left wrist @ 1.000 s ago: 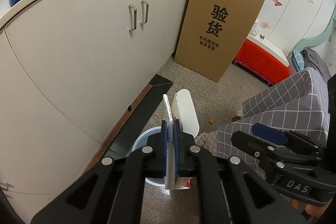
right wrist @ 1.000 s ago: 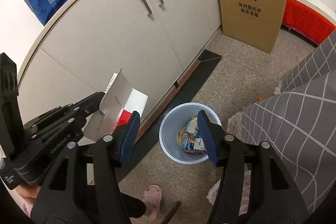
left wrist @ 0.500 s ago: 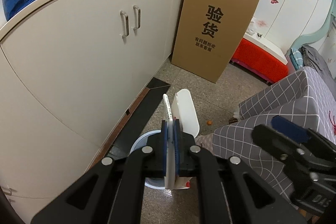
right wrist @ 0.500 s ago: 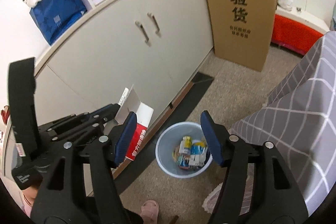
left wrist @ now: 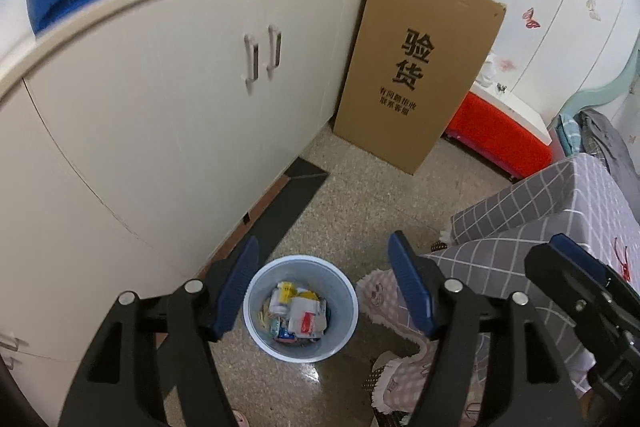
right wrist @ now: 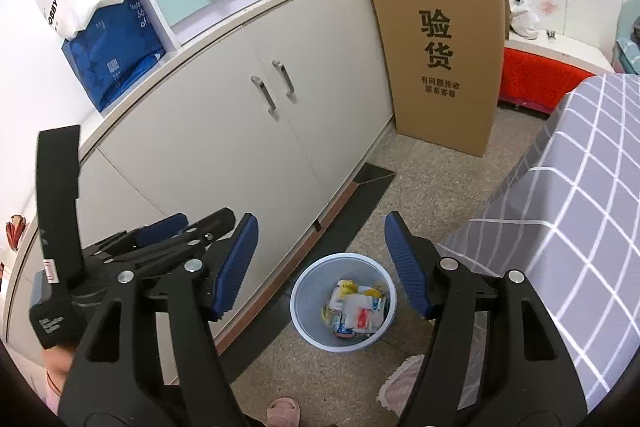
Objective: Collect trash
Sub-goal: 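Open the right tool to drop the yellow box while the left tool opens to drop the white-red box, then grasp the red string on the tablecloth with the right tool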
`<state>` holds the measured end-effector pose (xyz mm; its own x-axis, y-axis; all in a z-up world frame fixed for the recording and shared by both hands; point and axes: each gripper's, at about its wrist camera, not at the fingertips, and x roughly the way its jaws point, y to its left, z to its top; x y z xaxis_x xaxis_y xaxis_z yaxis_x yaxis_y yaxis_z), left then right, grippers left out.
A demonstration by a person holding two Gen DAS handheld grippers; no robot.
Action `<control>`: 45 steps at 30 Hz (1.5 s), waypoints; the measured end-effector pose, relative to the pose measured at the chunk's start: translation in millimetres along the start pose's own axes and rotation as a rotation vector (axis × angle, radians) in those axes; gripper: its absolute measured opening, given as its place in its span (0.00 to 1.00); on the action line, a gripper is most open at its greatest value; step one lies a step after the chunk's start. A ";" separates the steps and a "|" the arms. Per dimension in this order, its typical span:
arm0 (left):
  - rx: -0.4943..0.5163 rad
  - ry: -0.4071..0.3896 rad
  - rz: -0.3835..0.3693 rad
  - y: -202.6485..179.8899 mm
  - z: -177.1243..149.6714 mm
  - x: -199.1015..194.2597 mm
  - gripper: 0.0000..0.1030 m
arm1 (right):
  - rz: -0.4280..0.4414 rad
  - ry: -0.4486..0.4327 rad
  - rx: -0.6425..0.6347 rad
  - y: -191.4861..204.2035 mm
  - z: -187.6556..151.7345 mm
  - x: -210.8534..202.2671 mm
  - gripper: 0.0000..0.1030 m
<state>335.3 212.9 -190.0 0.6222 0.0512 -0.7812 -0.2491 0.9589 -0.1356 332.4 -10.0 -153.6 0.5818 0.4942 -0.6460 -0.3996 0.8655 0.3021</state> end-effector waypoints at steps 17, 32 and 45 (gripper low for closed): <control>0.127 -0.129 -0.104 -110.7 -7.0 -78.9 0.73 | -0.195 -0.128 0.070 -99.4 -3.0 -121.3 0.66; 0.244 -0.113 -0.131 -177.4 -31.2 -83.8 0.75 | -0.349 0.001 0.230 -204.7 -26.3 -132.7 0.65; 0.172 -0.082 -0.117 -138.0 -21.8 -63.8 0.75 | -0.369 0.033 0.170 -195.6 -13.6 -106.4 0.07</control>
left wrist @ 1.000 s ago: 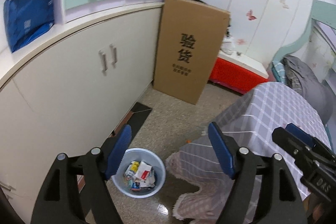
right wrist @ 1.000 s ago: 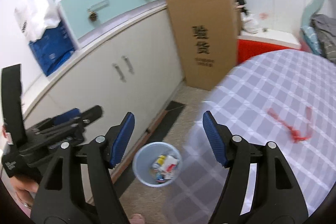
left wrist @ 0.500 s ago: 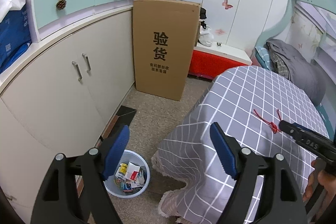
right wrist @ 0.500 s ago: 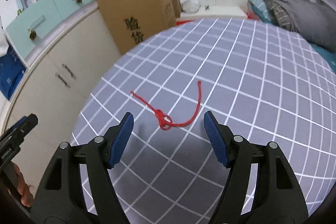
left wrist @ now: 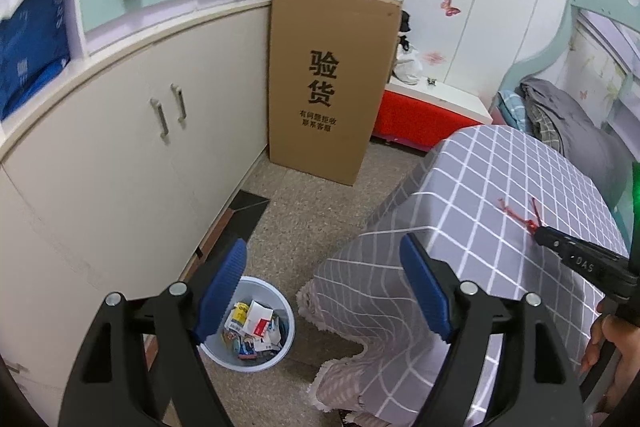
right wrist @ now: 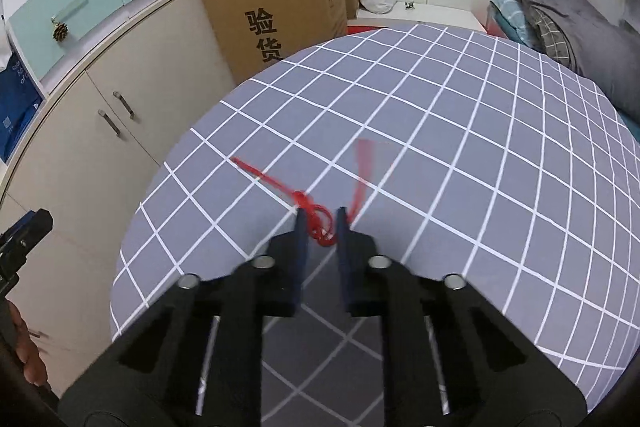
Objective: Collect trash
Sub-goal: 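Grasp the red string on the tablecloth with the right tool, then carry the red string over the bin and open the right tool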
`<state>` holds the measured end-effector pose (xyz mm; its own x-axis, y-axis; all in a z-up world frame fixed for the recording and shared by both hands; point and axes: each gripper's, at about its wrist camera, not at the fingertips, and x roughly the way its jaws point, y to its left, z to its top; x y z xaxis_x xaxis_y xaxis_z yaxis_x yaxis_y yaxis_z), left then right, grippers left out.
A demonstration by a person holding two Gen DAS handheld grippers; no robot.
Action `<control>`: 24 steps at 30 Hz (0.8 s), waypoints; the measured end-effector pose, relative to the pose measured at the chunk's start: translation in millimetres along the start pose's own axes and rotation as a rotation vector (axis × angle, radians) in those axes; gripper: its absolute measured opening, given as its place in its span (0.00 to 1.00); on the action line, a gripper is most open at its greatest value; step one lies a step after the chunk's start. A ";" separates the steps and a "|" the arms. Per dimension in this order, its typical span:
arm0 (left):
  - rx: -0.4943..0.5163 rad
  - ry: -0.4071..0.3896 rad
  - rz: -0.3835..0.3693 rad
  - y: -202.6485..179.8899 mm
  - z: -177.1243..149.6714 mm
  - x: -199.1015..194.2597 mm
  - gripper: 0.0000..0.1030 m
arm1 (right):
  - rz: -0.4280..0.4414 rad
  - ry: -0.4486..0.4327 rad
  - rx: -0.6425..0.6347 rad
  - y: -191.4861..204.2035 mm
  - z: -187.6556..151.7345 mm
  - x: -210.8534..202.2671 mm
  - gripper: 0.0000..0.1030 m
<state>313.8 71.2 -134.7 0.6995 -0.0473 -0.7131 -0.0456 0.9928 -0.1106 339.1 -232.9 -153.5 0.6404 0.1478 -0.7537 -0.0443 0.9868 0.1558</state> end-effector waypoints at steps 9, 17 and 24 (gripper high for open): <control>-0.079 0.028 0.018 48.6 -9.1 17.6 0.75 | 0.134 -0.037 -0.012 36.4 10.5 -7.5 0.03; -0.167 0.053 0.042 99.5 -17.4 30.8 0.75 | 0.307 -0.030 -0.110 131.5 9.6 -8.3 0.03; -0.298 0.078 0.080 169.2 -36.2 47.4 0.75 | 0.423 0.035 -0.196 229.8 -11.3 22.7 0.03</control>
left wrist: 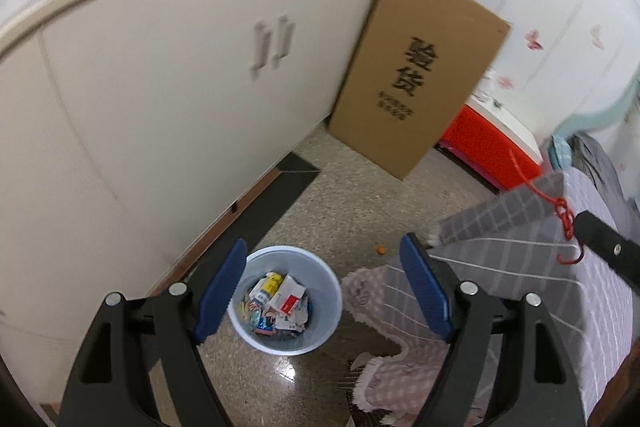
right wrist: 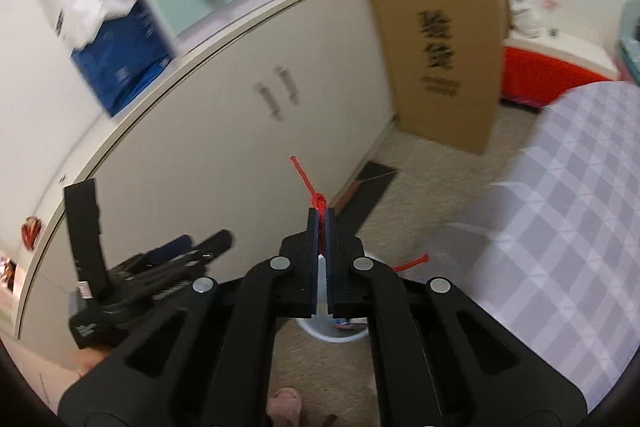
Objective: Collect trash
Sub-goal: 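Carry the red string over the bin and open the right tool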
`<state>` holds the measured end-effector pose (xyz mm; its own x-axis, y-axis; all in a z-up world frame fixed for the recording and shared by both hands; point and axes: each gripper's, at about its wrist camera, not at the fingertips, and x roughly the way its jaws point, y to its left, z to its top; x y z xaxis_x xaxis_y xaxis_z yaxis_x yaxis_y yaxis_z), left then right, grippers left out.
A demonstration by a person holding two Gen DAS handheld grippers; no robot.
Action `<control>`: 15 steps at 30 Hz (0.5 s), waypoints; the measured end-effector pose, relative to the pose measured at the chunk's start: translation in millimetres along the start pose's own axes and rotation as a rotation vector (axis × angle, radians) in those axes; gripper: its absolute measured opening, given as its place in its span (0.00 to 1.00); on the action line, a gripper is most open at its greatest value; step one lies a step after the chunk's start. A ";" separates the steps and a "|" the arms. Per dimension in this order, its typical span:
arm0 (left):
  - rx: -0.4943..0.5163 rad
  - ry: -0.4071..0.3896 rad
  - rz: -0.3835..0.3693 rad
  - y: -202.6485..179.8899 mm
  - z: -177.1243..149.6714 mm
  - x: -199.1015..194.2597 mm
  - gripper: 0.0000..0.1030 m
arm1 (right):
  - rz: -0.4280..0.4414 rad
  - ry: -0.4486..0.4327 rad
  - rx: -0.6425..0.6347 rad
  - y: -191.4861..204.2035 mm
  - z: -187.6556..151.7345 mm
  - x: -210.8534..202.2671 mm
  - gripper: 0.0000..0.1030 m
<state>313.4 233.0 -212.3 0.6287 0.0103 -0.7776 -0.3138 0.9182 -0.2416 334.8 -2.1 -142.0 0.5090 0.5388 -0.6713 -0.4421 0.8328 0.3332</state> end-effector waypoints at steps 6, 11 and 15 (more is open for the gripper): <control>-0.129 0.054 0.052 67.8 -12.6 47.4 0.76 | 0.053 0.121 0.027 21.5 -28.3 94.1 0.03; -0.236 0.131 0.107 116.5 -46.4 108.9 0.76 | 0.039 0.238 0.077 6.8 -64.0 170.7 0.03; -0.315 0.221 0.173 149.1 -89.9 174.3 0.76 | 0.008 0.340 0.116 -15.2 -99.4 231.6 0.03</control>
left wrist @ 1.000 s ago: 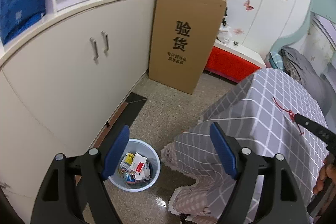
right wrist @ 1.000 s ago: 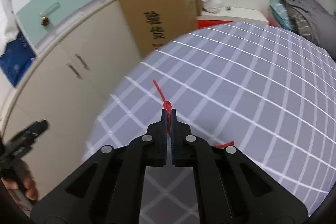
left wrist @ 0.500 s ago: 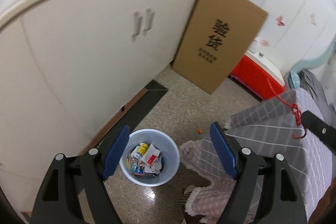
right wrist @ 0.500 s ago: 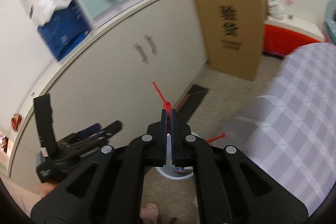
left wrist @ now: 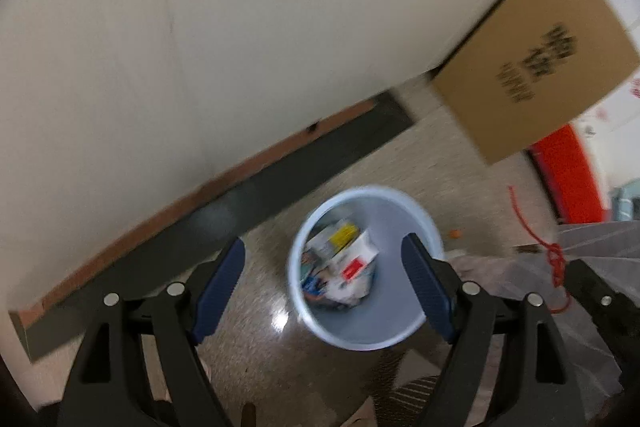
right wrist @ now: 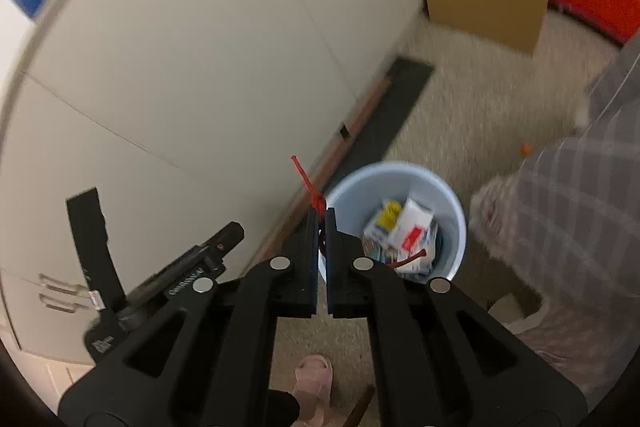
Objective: Collect trash
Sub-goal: 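Carry the red string over the bin and open the right tool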
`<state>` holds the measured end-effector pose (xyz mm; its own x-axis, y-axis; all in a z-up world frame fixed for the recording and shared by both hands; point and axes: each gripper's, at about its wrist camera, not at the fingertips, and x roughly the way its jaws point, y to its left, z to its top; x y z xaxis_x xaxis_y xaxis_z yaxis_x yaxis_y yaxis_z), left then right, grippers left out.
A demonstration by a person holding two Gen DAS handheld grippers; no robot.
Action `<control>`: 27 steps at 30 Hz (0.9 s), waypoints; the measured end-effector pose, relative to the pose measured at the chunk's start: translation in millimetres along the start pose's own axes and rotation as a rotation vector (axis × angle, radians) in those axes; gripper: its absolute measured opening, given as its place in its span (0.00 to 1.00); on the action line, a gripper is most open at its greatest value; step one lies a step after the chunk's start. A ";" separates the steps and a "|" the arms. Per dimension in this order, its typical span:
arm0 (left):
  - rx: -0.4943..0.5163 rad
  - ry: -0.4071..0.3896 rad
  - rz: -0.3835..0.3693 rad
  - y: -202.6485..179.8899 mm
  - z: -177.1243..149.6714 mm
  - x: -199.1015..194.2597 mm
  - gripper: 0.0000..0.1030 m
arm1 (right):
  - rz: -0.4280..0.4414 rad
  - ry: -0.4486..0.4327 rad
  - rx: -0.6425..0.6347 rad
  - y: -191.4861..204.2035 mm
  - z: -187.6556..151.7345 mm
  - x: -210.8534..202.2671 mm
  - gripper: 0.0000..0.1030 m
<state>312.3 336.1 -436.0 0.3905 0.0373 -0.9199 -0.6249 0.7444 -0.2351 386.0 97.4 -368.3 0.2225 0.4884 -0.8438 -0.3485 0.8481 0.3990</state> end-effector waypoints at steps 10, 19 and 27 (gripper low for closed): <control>-0.092 0.270 0.050 35.0 -57.0 143.5 0.54 | -0.067 0.167 0.092 -50.2 -40.3 105.4 0.03; -0.043 0.327 0.003 23.0 -71.5 173.7 0.16 | -0.089 0.228 0.116 -60.0 -58.7 137.7 0.03; -0.051 0.332 -0.010 26.4 -71.6 174.0 0.15 | -0.102 0.181 0.115 -57.4 -52.6 128.8 0.04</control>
<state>315.2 314.5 -624.7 0.1604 -0.1957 -0.9675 -0.6583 0.7092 -0.2526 386.9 100.8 -518.8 0.0804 0.3627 -0.9284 -0.2243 0.9142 0.3377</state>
